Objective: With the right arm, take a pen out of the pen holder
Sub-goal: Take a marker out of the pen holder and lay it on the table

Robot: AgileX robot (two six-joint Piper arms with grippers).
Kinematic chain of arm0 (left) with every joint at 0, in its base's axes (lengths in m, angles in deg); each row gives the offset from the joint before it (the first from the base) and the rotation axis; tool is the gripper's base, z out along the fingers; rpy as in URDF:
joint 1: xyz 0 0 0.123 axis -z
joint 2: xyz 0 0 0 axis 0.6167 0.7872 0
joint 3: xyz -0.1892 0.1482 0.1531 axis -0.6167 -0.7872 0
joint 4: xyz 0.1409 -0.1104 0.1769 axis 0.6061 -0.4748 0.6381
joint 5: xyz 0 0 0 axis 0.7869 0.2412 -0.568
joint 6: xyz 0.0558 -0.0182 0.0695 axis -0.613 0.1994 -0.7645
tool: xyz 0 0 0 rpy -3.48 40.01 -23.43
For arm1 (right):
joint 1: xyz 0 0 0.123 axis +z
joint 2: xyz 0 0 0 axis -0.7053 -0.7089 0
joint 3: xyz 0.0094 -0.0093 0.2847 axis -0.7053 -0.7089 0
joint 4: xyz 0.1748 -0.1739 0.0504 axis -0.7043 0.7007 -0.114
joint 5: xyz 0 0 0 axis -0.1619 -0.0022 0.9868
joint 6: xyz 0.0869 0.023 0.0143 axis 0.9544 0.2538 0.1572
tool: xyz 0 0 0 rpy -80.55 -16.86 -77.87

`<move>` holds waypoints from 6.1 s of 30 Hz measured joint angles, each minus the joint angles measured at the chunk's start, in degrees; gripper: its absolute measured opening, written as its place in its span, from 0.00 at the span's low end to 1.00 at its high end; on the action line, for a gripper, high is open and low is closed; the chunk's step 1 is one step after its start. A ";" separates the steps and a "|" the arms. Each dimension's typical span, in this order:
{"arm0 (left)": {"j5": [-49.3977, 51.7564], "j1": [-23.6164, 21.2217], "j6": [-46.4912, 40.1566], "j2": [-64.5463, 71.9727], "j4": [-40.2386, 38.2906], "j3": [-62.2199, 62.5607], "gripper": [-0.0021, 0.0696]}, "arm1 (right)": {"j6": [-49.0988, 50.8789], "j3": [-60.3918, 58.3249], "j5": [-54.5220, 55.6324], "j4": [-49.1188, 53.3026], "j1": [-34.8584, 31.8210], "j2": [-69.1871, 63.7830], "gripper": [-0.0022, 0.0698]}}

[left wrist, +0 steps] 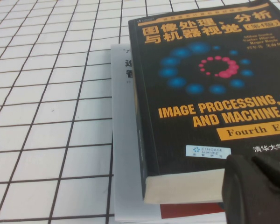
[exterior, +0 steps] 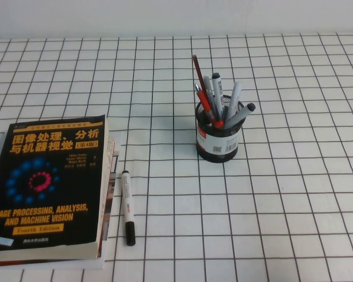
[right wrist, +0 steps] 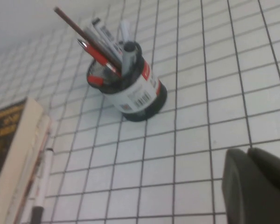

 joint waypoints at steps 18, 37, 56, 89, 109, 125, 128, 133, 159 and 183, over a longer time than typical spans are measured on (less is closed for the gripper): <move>0.00 0.00 0.00 0.00 0.00 0.00 0.02 | -8.04 23.30 19.53 4.34 20.10 -40.07 0.01; 0.00 0.00 0.00 0.00 0.00 0.00 0.02 | 22.09 7.73 86.12 30.21 29.91 -64.15 0.52; 0.00 0.00 0.00 0.00 0.00 0.00 0.02 | 28.62 19.86 90.62 27.76 29.68 -79.20 0.56; 0.00 0.00 0.00 0.00 0.00 0.00 0.02 | 29.11 24.95 90.24 29.90 29.15 -82.47 0.18; 0.00 0.00 0.00 0.00 0.00 0.00 0.02 | 20.07 24.95 71.38 29.90 29.15 -64.04 0.18; 0.00 0.00 0.00 0.00 0.00 0.00 0.02 | 11.09 31.89 22.72 29.80 29.15 -39.08 0.18; 0.00 0.00 0.00 0.00 0.00 0.00 0.02 | 11.09 36.85 7.10 28.17 29.15 -39.42 0.18; 0.00 0.00 0.00 0.00 0.00 0.00 0.02 | 11.09 43.03 -6.35 21.84 29.15 -43.52 0.18; 0.00 0.00 0.00 0.00 0.00 0.00 0.02 | 15.11 78.20 -19.10 18.17 38.13 -88.01 0.18; 0.00 0.00 0.00 0.00 0.00 0.00 0.02 | 15.63 82.72 -18.85 15.08 36.27 -95.59 0.44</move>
